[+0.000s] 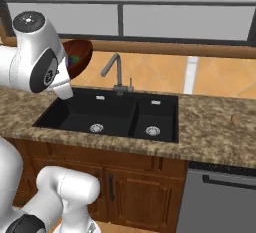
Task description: Pick the eggplant from the sink and place it in the bowl. Then pick the bowl and place it in the microwave. Then close the microwave door and press the start button.
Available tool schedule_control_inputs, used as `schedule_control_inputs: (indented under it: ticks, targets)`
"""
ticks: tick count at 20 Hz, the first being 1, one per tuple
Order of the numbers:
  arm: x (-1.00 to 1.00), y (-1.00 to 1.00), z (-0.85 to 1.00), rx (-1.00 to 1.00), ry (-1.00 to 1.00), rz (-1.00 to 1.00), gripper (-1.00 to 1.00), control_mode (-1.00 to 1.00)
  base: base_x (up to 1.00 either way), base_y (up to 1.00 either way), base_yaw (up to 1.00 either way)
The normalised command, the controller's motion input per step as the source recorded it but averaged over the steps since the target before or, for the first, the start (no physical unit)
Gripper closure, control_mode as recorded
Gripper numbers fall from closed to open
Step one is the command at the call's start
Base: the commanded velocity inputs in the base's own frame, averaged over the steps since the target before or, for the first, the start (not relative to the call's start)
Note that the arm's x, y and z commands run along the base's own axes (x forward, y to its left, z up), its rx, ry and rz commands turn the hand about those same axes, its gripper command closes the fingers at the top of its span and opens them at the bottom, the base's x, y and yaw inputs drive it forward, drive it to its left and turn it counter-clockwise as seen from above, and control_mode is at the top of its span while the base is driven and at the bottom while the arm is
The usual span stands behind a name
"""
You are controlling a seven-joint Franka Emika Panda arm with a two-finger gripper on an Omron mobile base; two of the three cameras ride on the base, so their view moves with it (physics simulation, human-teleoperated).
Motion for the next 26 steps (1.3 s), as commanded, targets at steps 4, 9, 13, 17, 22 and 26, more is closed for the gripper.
schedule_control_inputs:
  ticks: [4,9,13,17,22,26]
  targets:
    - [0.0,0.0,0.0,0.0,0.0,0.0,1.0,1.0,-0.53,-0.28,-0.44]
    - [0.0,0.0,0.0,0.0,0.0,0.0,1.0,1.0,-0.35,-0.07,-0.69]
    - [0.0,0.0,0.0,0.0,0.0,0.0,1.0,1.0,-0.26,-0.05,-0.77]
    - [0.0,0.0,0.0,0.0,0.0,0.0,1.0,1.0,-0.08,-0.14,-0.82]
    - [0.0,0.0,0.0,0.0,0.0,0.0,1.0,1.0,0.0,-0.27,-0.82]
    - [0.0,0.0,0.0,0.0,0.0,0.0,1.0,1.0,0.0,-0.34,-0.8]
